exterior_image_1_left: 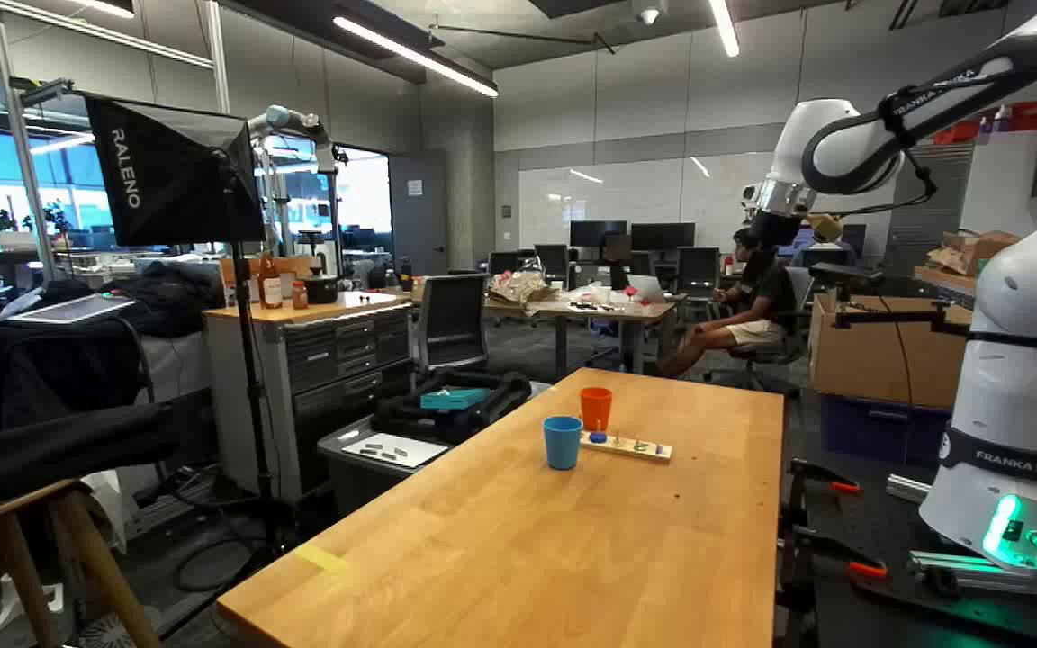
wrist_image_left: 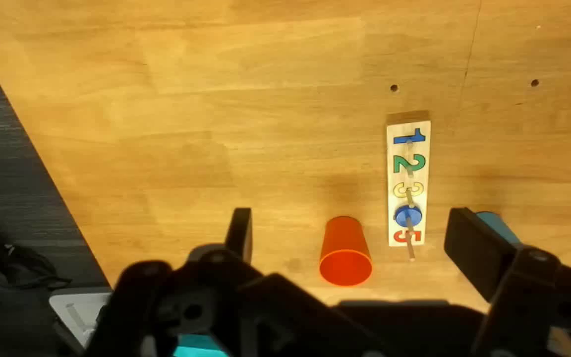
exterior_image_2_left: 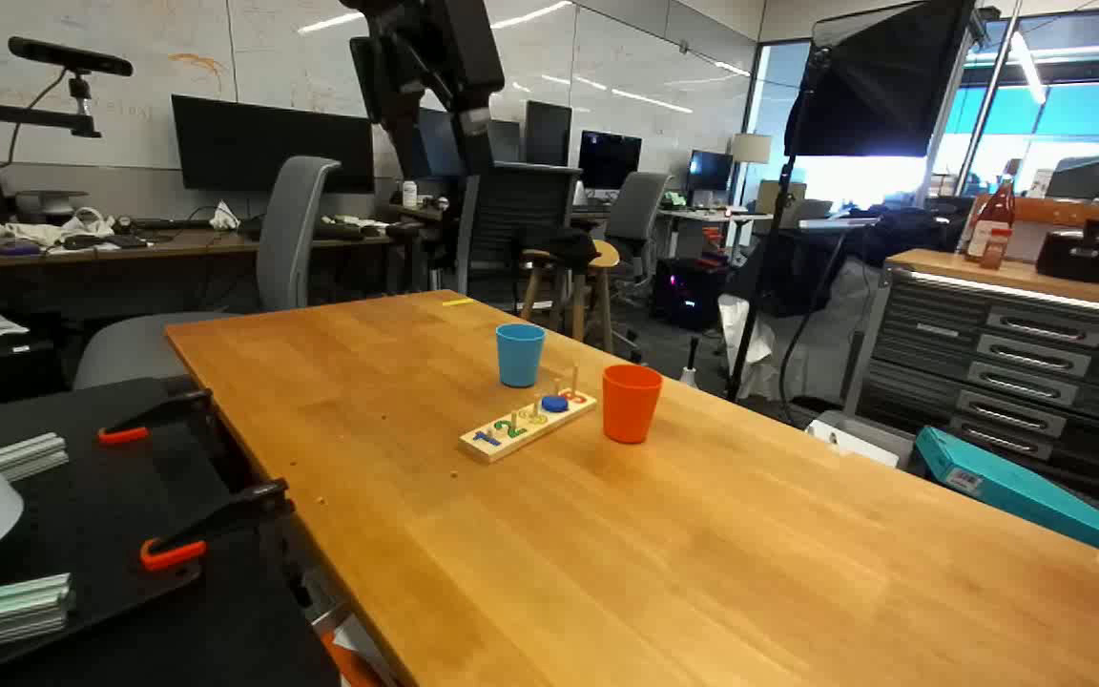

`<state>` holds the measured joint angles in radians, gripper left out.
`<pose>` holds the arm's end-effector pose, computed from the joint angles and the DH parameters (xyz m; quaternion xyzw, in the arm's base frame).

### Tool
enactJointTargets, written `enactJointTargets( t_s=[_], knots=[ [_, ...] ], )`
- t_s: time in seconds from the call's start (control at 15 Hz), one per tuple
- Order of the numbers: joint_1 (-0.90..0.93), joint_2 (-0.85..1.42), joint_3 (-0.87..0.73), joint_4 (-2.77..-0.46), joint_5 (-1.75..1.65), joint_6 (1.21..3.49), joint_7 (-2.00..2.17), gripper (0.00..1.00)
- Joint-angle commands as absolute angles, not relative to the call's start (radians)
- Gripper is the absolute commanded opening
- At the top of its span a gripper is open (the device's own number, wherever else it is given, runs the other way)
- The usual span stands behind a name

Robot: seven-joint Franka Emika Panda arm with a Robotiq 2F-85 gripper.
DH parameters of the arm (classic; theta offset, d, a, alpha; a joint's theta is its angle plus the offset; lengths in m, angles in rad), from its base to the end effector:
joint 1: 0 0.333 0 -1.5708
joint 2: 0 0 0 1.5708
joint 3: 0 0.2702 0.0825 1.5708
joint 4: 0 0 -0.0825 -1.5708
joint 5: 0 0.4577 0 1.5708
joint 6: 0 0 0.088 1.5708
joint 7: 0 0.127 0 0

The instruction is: Put the blue cup in the orange cup

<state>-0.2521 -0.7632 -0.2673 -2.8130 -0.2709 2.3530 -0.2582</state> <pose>0.3923 -0.1990 0.3440 0.9885 -0.0262 0.1323 0.0679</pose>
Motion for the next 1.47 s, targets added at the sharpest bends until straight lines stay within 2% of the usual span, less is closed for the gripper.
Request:
enactJointTargets(
  t_s=[0.0,0.47,0.67,1.0,1.4],
  knots=[
    [-0.258,-0.761,-0.260,-2.818,-0.263,2.344,-0.263,1.00],
    [-0.258,-0.750,-0.260,-2.827,-0.263,2.343,-0.263,1.00],
    [-0.232,-0.675,-0.223,-2.816,-0.270,2.393,-0.233,1.00],
    [-0.122,-0.446,-0.054,-2.800,-0.266,2.531,-0.094,1.00],
    [-0.070,-0.052,0.134,-2.615,-0.338,2.600,0.165,1.00]
  ],
)
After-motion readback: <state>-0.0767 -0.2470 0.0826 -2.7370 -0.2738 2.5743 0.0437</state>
